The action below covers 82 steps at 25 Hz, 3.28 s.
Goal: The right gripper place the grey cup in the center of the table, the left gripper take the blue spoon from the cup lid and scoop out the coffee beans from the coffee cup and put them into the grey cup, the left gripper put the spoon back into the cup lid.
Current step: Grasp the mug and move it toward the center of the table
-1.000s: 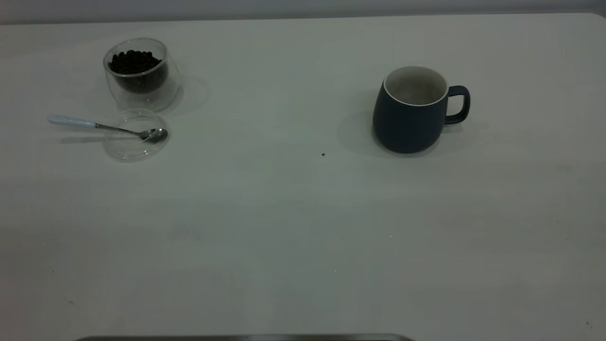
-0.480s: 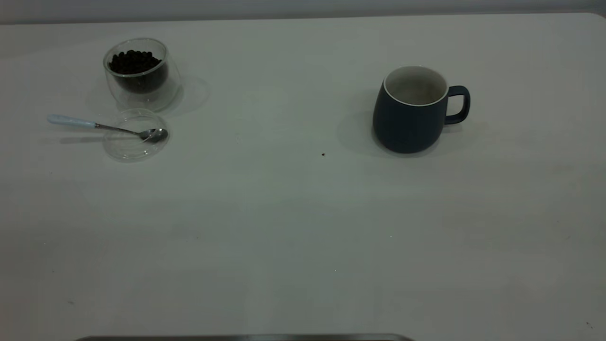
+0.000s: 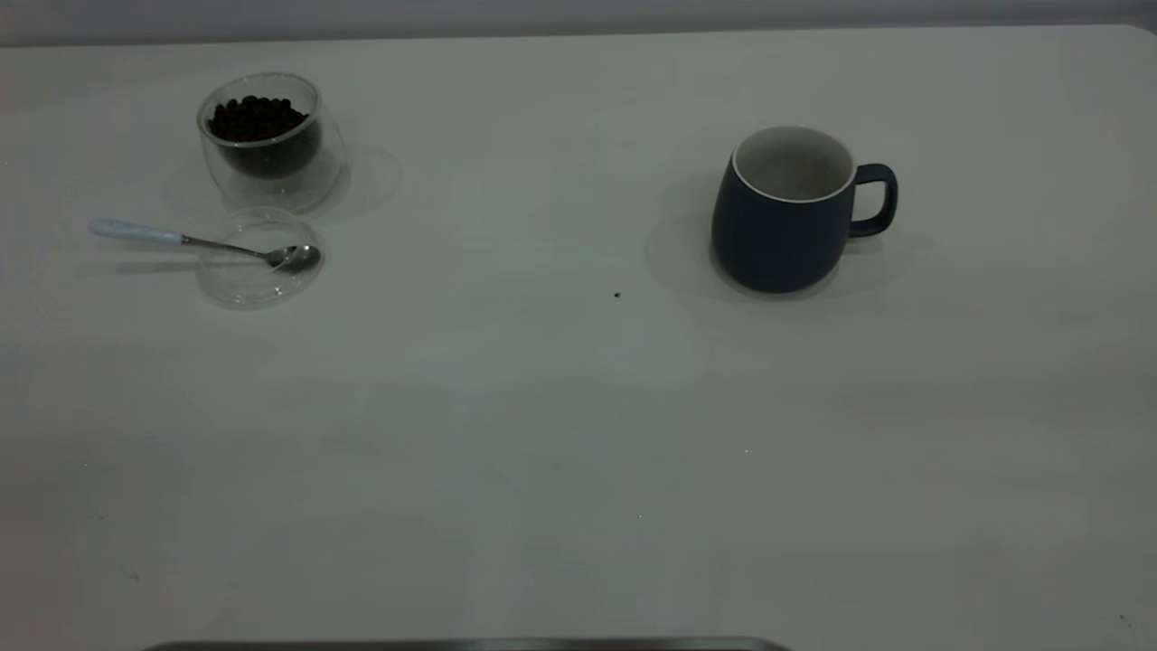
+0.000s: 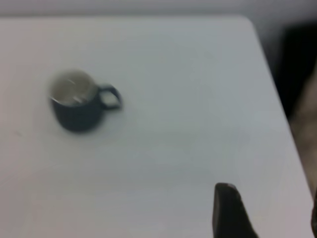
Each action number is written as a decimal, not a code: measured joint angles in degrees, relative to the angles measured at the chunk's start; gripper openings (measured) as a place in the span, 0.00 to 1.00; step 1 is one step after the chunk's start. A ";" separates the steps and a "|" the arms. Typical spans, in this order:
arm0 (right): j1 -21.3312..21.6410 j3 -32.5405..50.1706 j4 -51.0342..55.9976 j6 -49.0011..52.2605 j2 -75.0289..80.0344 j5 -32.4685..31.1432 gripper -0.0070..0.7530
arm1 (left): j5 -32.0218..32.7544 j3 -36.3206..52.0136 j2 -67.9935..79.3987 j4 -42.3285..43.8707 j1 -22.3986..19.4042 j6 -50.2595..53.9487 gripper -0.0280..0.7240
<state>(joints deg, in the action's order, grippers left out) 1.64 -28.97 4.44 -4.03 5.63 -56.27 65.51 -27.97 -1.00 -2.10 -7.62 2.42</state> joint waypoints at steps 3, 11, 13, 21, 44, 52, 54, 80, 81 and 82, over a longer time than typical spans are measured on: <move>0.00 -0.23 5.24 -8.02 8.31 8.84 0.49 | 0.00 0.00 0.00 0.00 0.00 -0.08 0.51; 0.00 -2.41 22.03 -34.92 39.07 24.78 0.49 | 0.00 0.00 0.00 0.00 0.00 -0.16 0.51; 0.00 -4.93 27.50 -45.08 46.81 26.87 0.49 | 0.00 0.00 0.00 0.00 0.00 -0.11 0.51; -0.09 -17.80 42.01 -77.00 76.40 28.67 0.49 | 0.00 0.00 0.00 0.00 0.00 -0.11 0.51; -3.96 -44.29 48.81 -116.47 122.81 32.62 0.49 | 0.00 0.00 0.00 0.00 0.00 0.00 0.51; -3.96 -48.82 48.86 -116.47 127.90 29.81 0.49 | 0.00 0.00 0.00 0.00 0.00 0.00 0.51; -3.96 -48.82 48.86 -116.47 128.01 29.16 0.49 | 0.00 0.00 0.00 0.00 0.00 0.00 0.51; -10.84 -48.92 49.55 -116.47 129.38 23.30 0.49 | 0.00 0.00 0.00 0.00 0.00 -0.12 0.51; -11.19 -48.92 50.06 -116.47 129.53 23.30 0.49 | 0.00 0.00 0.00 0.00 0.00 -0.12 0.51; -11.52 -48.92 50.34 -116.47 129.75 23.37 0.49 | 0.00 0.00 0.00 0.00 0.00 -0.12 0.51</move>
<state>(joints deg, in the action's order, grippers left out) -9.88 -77.88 54.78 -120.50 135.38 -32.91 65.51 -27.97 -1.00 -2.10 -7.62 2.30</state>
